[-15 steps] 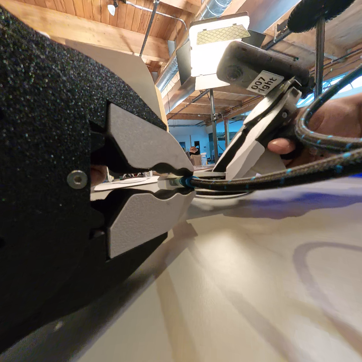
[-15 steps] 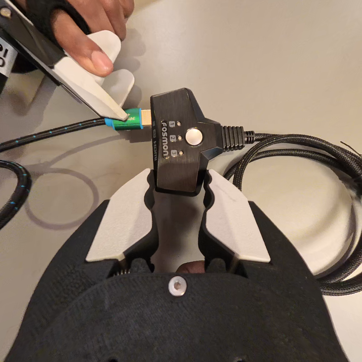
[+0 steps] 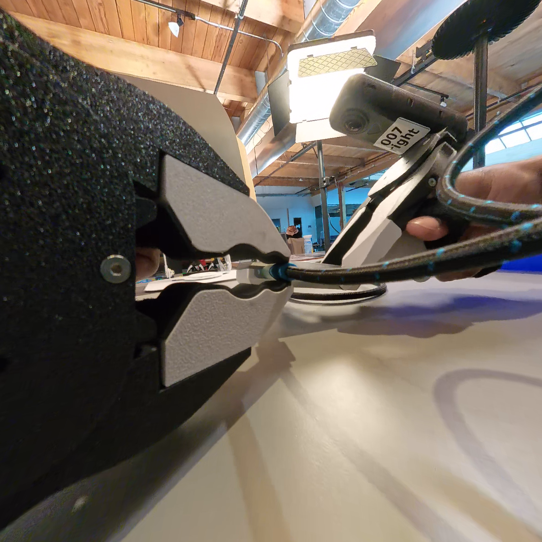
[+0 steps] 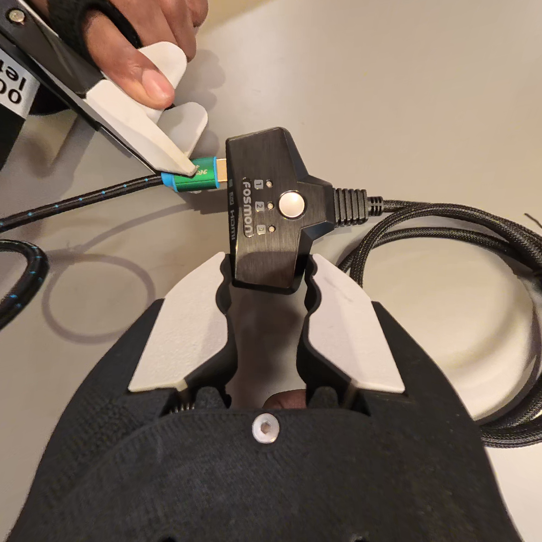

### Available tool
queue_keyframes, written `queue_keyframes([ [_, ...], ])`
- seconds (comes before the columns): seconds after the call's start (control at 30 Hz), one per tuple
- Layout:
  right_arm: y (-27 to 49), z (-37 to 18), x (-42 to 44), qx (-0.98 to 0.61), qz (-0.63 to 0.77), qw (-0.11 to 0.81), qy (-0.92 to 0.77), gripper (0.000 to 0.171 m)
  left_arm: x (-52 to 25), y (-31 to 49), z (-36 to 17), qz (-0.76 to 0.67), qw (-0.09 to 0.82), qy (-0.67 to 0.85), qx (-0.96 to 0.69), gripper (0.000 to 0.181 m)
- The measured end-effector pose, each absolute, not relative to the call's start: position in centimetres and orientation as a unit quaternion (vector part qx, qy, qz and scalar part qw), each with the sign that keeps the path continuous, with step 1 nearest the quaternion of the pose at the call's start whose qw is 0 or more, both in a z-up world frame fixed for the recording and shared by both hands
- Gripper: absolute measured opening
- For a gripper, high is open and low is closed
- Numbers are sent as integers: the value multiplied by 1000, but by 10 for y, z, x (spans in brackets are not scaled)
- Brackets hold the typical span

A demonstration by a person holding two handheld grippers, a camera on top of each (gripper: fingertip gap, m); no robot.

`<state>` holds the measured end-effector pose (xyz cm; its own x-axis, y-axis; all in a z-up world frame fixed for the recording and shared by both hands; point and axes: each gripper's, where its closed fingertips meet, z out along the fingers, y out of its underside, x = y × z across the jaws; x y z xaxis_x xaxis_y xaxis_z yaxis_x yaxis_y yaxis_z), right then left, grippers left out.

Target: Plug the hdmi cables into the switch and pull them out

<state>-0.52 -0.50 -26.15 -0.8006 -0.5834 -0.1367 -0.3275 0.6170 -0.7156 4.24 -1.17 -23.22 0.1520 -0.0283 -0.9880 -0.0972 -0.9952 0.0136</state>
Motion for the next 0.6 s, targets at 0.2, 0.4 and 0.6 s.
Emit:
queue_keyframes([
  [0.2, 1, -260, 0, -302, -358, 182, 865, 49, 48, -2, -232, 641, 68, 51, -763, 11],
  [0.4, 8, -264, 2, -332, -344, 179, 860, 49, 51, 3, -236, 629, 83, 52, -771, 12],
  [0.6, 11, -261, 4, -334, -346, 205, 852, 49, 53, 4, -234, 635, 78, 70, -765, 11],
])
